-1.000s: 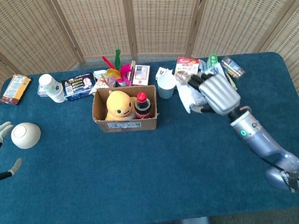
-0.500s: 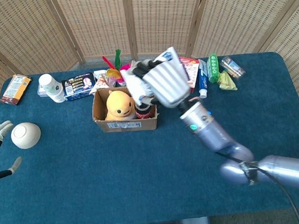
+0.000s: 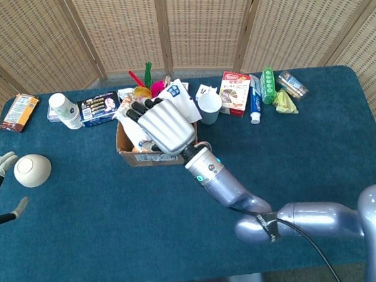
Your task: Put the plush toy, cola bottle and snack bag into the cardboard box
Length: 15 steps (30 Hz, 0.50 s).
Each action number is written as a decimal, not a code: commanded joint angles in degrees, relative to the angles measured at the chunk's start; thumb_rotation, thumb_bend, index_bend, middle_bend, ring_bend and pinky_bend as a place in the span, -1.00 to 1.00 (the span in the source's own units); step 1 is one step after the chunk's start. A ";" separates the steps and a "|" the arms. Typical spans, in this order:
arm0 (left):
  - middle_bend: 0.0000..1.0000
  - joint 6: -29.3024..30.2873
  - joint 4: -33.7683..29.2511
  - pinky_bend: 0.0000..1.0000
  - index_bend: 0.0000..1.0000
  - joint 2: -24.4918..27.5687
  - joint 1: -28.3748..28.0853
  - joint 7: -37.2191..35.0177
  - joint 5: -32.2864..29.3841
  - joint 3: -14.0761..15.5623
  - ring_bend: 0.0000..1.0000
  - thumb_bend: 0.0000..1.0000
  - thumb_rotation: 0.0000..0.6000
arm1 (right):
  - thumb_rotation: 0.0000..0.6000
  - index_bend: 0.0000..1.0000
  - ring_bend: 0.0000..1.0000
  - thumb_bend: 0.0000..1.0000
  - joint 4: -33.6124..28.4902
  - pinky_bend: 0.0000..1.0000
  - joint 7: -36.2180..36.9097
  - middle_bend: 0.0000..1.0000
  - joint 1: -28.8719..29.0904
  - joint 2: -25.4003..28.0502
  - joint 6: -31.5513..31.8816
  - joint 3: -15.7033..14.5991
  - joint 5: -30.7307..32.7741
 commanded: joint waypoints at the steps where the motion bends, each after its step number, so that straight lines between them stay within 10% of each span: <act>1: -1.00 -0.23 0.01 -0.77 -1.00 -0.08 -0.11 0.16 -0.11 -0.01 -1.00 -0.16 1.00 | 1.00 0.03 -0.27 -0.16 0.72 0.10 -1.09 -0.06 1.55 -2.37 1.05 1.01 1.94; 15: -1.00 -1.54 0.89 -0.77 -1.00 -0.41 -0.62 -0.36 -0.72 -0.07 -1.00 -0.16 1.00 | 1.00 0.03 -0.29 -0.16 5.14 0.08 4.29 -0.06 3.66 -9.02 2.63 2.76 2.79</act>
